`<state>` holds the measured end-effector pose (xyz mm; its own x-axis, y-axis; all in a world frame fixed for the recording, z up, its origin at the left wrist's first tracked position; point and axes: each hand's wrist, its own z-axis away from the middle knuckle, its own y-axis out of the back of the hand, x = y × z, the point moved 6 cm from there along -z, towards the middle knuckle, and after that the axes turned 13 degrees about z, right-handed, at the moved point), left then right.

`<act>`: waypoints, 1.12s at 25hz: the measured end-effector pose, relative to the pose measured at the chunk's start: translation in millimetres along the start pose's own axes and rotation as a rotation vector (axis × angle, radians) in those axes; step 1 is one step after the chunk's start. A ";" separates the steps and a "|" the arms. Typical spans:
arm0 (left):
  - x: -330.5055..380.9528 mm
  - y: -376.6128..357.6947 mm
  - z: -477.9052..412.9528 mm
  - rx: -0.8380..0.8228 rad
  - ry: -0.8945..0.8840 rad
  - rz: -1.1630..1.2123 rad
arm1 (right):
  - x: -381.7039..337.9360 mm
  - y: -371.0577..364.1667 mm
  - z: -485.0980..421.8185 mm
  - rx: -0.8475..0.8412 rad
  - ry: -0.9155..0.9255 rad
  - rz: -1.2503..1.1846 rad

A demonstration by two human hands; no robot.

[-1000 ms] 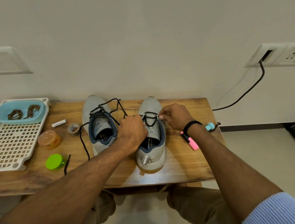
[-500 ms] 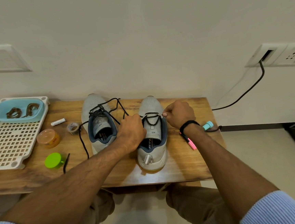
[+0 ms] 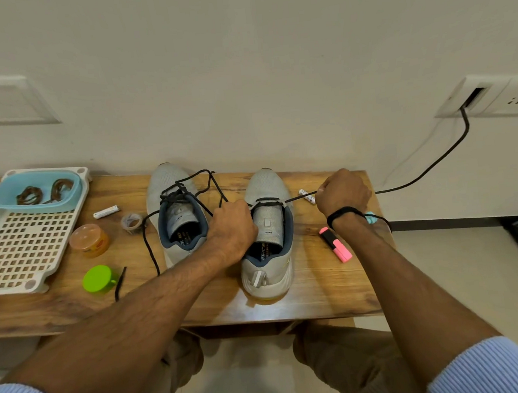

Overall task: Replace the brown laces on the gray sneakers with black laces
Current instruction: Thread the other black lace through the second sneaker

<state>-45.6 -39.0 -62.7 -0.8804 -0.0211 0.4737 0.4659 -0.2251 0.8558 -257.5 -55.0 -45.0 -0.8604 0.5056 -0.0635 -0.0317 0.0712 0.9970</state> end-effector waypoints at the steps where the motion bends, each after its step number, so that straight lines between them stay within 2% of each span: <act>1: 0.2 0.3 0.2 -0.002 -0.001 0.004 | -0.7 -0.9 -0.3 -0.019 0.018 0.004; 5: 2.4 1.5 0.5 -0.004 -0.013 0.016 | 0.9 -5.1 -0.2 -0.197 0.071 0.069; 12: 4.5 5.0 -1.3 -0.013 -0.020 -0.013 | -28.4 7.3 16.0 -0.355 0.262 0.111; 14: 4.9 6.5 -2.8 -0.013 -0.021 -0.004 | -28.3 14.3 22.2 -0.467 0.243 -0.069; 18: 9.7 16.6 -0.7 0.018 -0.014 -0.029 | -29.0 38.0 45.0 -0.826 0.154 -0.588; 21: 21.8 30.7 6.0 0.165 -0.037 -0.092 | -35.4 45.2 51.4 -1.031 0.087 -0.947; 23: 36.0 39.1 9.2 0.283 -0.146 0.086 | -41.2 47.3 49.0 -1.088 0.005 -1.236; 24: 40.7 41.0 9.1 0.286 -0.167 0.317 | -43.6 48.8 48.1 -1.099 -0.041 -1.379; 25: 44.8 39.3 8.0 0.221 -0.128 0.633 | -45.8 49.7 47.5 -1.105 -0.087 -1.506; 26: 50.2 33.1 9.3 0.087 -0.038 0.975 | -47.9 50.1 47.4 -1.111 -0.124 -1.617; 27: 56.8 24.3 13.5 -0.081 0.076 1.241 | -50.4 50.4 47.8 -1.118 -0.153 -1.704; 28: 62.4 19.1 19.0 -0.241 0.181 1.394 | -52.2 50.0 48.0 -1.117 -0.181 -1.764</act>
<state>-89.9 -26.1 -12.8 0.2702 -0.4773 0.8362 0.9358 -0.0741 -0.3447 -189.8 -36.6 6.0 0.4655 0.5589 -0.6862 -0.8498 0.0655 -0.5231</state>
